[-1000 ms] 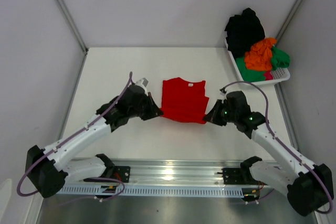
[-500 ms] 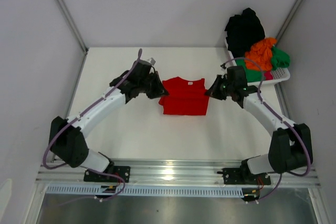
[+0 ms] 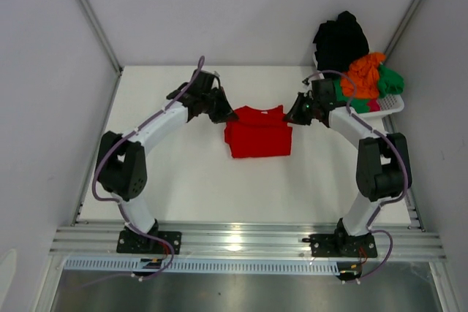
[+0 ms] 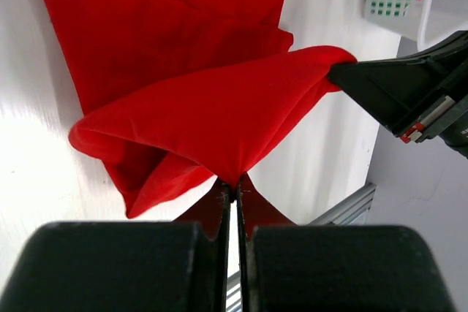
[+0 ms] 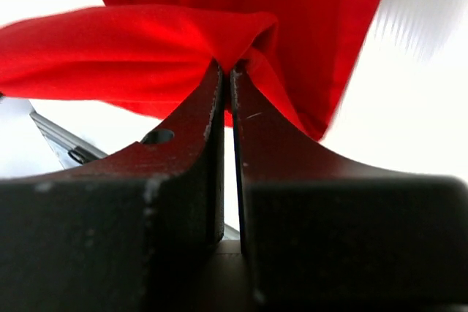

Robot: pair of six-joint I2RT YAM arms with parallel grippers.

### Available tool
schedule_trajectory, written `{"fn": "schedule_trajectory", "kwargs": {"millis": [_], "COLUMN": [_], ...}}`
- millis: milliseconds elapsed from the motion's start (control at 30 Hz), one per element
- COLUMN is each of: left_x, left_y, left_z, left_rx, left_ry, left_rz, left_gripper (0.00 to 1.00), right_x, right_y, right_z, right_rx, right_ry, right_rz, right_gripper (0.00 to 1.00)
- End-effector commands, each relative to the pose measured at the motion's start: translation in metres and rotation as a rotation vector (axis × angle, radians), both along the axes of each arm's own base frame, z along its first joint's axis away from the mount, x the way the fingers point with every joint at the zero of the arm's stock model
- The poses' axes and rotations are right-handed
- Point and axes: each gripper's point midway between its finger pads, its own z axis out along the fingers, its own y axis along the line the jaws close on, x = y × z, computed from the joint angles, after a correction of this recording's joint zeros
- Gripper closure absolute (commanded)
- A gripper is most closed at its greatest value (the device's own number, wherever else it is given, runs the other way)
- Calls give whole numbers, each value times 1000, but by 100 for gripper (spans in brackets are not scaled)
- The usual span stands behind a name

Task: Fold and stack the t-shirts
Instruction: Fold the tshirt

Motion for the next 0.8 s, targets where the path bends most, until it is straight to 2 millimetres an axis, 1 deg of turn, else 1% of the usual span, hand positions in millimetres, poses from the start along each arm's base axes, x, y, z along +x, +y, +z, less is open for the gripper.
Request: {"fn": "schedule_trajectory", "kwargs": {"millis": [0,33,67,100,133,167,200,233,267,300,333,367,400,433,467,500,533,567,600,633,667,700,733,767], "left_x": [25,28,29,31,36,39,45,50,53,58,67,71,77,82,85,88,92,94,95,98,100,100,100,95], "left_y": [-3,-4,-4,-5,-3,-2,-2,1,2,5,9,12,14,20,21,23,26,29,30,36,38,39,43,46], "left_z": [9,4,-1,-5,-18,-21,-23,-32,-35,-35,-33,-37,-32,-33,-34,-31,-30,-28,-25,-21,-15,-9,6,12], "left_rx": [-63,-73,-76,-88,-85,-91,-100,-98,-103,-106,-104,-99,-105,-104,-109,-117,-125,-131,-136,-133,-134,-136,-133,-119], "left_ry": [-11,4,21,30,57,68,61,78,80,73,51,52,35,37,40,34,29,27,16,-5,-29,-45,-90,-97], "left_rz": [22,29,34,29,41,48,50,63,72,81,100,108,114,131,139,143,154,158,157,157,151,140,123,111], "left_gripper": [99,99,100,99,99,99,99,99,99,99,99,99,99,99,99,83,52,9,1,1,0,0,1,1], "right_x": [36,40,42,47,49,53,56,62,68,72,80,87,92,98,111,115,120,128,131,133,133,136,134,128], "right_y": [-4,-5,-7,-4,-4,-6,-6,-6,-6,-5,-2,0,2,5,10,13,17,22,23,24,23,21,20,19], "right_z": [12,7,-7,-6,-11,-13,-23,-21,-22,-28,-21,-18,-24,-20,-4,0,-1,15,22,29,35,46,52,67], "right_rx": [-17,-16,-20,-8,-4,-2,-2,-1,2,5,19,32,40,52,74,91,104,123,130,130,124,114,110,107], "right_ry": [-72,-59,-22,-23,-13,-10,7,-8,-22,-18,-43,-64,-58,-70,-111,-120,-120,-150,-163,-178,-181,-209,-221,-241], "right_rz": [12,7,6,18,18,16,21,26,28,32,42,48,56,64,73,82,96,115,126,134,134,136,139,145], "right_gripper": [100,99,98,95,90,87,84,80,79,79,82,83,84,84,84,84,77,68,62,54,48,43,39,39]}}
